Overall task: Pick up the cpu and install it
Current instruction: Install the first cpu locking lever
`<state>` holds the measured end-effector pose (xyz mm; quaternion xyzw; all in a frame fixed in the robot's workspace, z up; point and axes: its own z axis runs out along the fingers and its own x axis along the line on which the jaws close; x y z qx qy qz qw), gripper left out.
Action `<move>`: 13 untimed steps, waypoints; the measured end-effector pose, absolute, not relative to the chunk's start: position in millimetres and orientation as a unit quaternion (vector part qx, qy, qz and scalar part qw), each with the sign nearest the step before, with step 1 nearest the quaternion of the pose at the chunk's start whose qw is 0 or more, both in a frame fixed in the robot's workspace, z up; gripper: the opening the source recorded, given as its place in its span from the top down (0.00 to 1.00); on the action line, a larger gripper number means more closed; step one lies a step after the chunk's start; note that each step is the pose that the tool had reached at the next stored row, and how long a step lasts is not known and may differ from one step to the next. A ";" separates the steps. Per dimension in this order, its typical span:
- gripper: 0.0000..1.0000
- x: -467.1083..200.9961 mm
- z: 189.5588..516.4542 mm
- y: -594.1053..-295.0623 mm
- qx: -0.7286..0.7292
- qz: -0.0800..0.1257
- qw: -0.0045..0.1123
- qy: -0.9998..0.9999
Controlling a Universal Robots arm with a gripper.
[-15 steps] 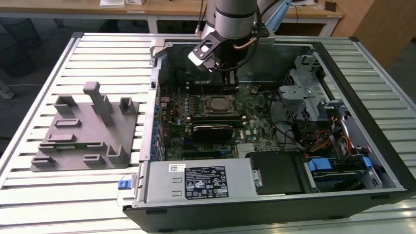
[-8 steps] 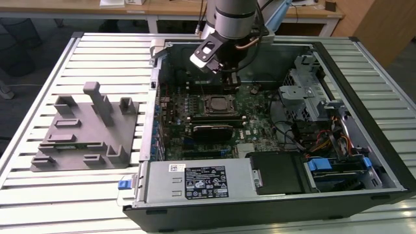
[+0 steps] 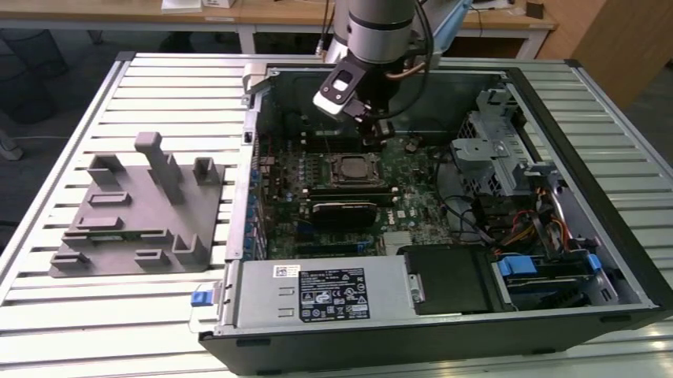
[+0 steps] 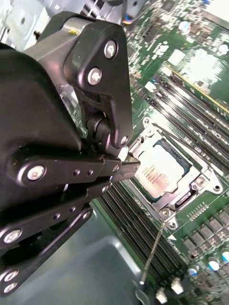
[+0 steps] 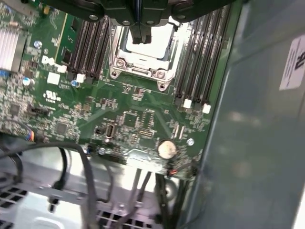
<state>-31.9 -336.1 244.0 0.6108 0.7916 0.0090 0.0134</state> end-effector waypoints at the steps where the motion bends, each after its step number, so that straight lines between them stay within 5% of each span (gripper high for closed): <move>1: 0.89 -31.9 244.0 -336.1 0.603 0.009 0.013 0.797; 13: 0.89 -31.9 243.4 -336.1 0.513 0.010 0.012 0.858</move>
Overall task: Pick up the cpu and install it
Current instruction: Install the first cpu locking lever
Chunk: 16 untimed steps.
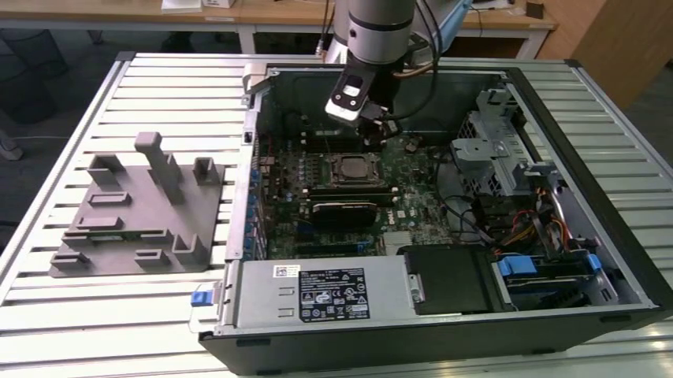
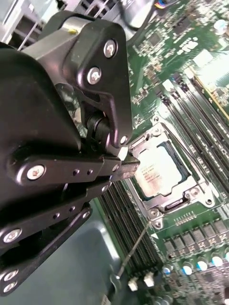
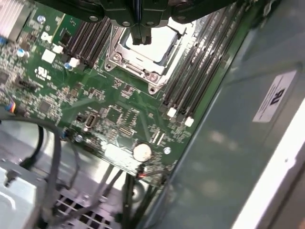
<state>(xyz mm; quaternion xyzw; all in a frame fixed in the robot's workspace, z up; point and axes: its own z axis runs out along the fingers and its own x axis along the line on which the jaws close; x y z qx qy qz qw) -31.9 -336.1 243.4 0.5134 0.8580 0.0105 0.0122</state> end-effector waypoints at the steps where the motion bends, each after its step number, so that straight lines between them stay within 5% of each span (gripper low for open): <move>1: 0.89 -32.0 243.4 -336.1 0.506 0.011 0.012 0.863; 16: 0.89 -32.0 243.1 -336.1 0.414 0.012 0.011 0.910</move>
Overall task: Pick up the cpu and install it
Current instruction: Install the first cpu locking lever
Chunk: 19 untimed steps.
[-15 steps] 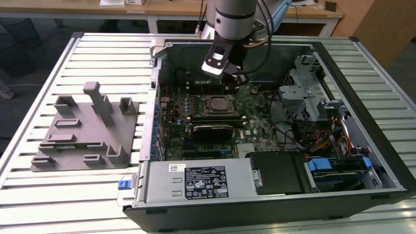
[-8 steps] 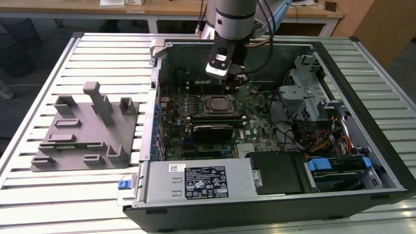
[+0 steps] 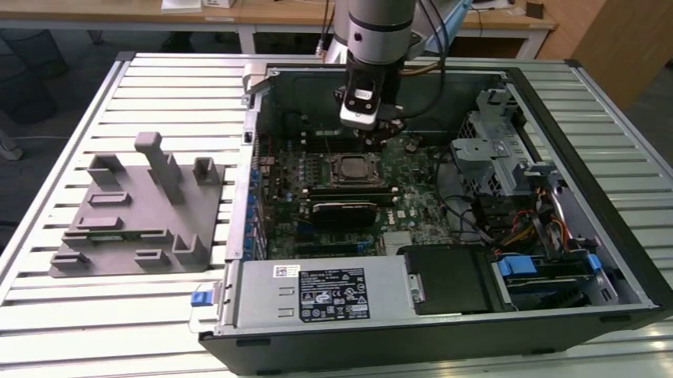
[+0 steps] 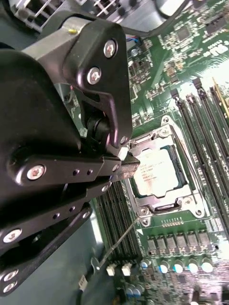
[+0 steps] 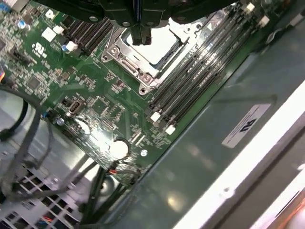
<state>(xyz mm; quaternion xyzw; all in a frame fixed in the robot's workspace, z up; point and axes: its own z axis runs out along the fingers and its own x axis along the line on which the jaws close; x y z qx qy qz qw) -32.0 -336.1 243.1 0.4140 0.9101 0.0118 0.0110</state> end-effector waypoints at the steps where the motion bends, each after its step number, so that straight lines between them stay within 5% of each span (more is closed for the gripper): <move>1: 0.89 -32.0 243.1 -336.1 0.406 0.012 0.011 0.914; 19: 0.89 -31.9 259.2 -336.0 0.346 0.013 0.008 0.938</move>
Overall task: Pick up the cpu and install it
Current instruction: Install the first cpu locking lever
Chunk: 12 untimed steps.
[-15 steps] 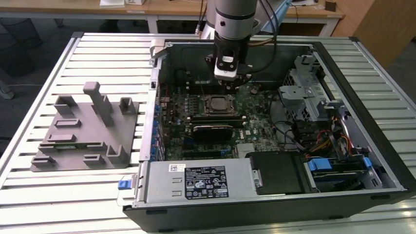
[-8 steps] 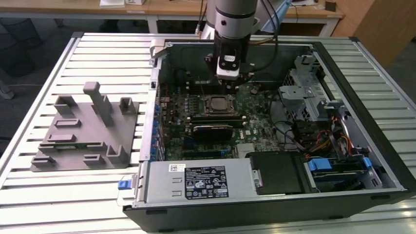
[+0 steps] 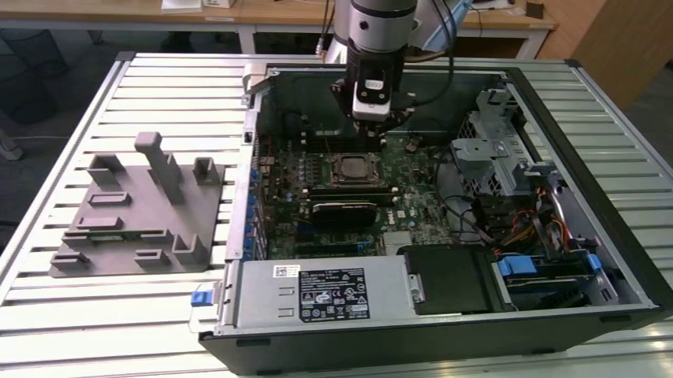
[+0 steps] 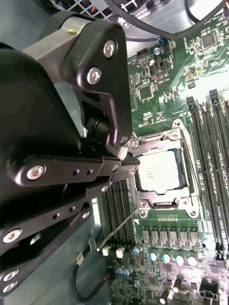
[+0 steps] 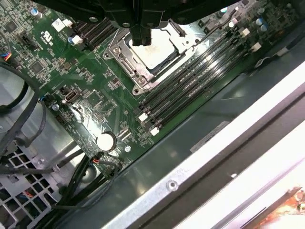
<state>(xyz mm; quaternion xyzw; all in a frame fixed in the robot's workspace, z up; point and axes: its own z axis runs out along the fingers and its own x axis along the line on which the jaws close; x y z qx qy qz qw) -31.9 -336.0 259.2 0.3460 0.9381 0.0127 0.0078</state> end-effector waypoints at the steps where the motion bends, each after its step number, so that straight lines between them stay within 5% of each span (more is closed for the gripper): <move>1: 0.89 -31.9 259.1 -336.0 0.341 0.012 0.008 0.940; 12: 0.89 -32.2 258.4 -336.1 0.277 0.010 0.007 0.961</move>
